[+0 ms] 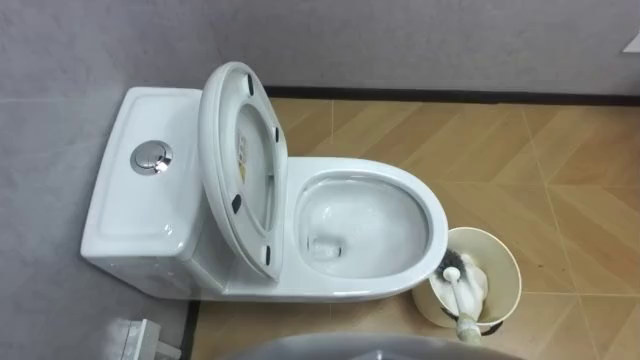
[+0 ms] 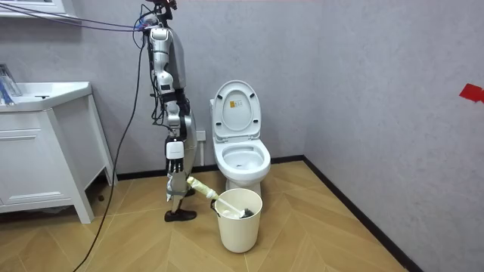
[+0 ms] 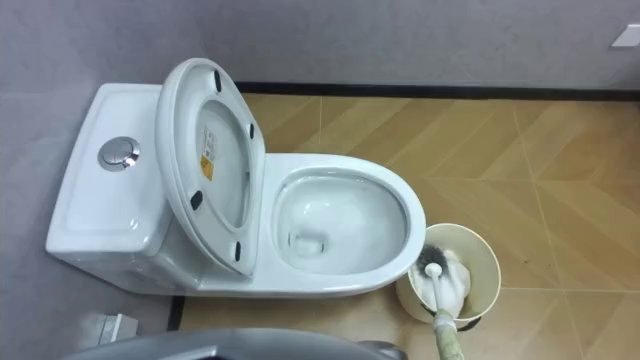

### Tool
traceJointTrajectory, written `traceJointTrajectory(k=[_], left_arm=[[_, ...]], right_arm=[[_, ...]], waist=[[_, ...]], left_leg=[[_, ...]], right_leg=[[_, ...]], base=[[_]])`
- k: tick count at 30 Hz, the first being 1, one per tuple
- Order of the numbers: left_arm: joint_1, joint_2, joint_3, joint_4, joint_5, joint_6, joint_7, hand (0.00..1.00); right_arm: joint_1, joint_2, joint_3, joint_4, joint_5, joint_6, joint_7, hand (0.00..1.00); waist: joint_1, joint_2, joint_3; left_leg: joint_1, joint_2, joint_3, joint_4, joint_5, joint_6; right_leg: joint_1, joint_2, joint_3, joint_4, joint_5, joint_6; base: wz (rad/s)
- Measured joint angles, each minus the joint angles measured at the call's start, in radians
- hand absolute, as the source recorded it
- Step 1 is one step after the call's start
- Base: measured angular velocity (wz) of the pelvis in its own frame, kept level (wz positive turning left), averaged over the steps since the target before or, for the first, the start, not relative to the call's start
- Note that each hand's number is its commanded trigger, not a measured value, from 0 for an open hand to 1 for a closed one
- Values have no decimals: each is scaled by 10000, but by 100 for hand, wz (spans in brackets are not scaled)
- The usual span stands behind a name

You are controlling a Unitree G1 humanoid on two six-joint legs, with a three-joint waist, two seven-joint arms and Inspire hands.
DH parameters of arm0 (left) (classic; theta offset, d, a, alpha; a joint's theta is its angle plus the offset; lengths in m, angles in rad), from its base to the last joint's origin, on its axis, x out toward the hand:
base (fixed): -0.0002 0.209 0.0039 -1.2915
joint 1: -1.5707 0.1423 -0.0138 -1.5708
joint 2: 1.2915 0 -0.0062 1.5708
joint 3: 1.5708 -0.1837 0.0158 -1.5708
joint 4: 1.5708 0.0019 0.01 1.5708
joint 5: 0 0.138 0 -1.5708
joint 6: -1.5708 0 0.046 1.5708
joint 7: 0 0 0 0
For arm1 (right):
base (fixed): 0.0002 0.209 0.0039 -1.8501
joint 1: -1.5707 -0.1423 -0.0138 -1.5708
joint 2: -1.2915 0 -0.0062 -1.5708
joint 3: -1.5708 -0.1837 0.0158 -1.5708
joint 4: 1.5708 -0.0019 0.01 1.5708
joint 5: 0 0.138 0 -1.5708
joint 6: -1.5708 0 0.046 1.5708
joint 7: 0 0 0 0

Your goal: Brush toilet

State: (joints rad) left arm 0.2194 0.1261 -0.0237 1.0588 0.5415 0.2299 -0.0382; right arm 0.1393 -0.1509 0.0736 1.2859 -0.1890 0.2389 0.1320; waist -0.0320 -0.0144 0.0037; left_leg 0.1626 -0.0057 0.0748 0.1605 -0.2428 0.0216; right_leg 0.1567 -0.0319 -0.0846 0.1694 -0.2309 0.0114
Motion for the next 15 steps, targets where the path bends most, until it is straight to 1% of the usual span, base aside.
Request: traceJointTrajectory(k=[8, 12, 15], left_arm=[[-41, -2, 1, 1, -1, 26, 7, 0], [-47, -3, 34, -1, 2, 46, 52, 0], [-19, -9, 122, -2, -2, 72, 53, 0]], right_arm=[[-4, -1, -210, 23, 5, -3, -236, 0], [65, 27, -772, 204, 579, 9, -470, 0], [131, 45, -999, 415, 945, 29, -698, 0]], waist=[[-155, 104, -2], [-267, 114, -9], [-338, 107, -13]], left_leg=[[38, 21, 42, -36, -15, -12], [59, 41, 31, -44, -16, -14], [67, 80, 35, -44, -17, -16]], right_leg=[[-2, 21, 29, 6, 1, -2], [24, 37, 28, 23, 5, -7], [23, 50, 27, 40, 9, -15]], base=[[0], [0], [0]])
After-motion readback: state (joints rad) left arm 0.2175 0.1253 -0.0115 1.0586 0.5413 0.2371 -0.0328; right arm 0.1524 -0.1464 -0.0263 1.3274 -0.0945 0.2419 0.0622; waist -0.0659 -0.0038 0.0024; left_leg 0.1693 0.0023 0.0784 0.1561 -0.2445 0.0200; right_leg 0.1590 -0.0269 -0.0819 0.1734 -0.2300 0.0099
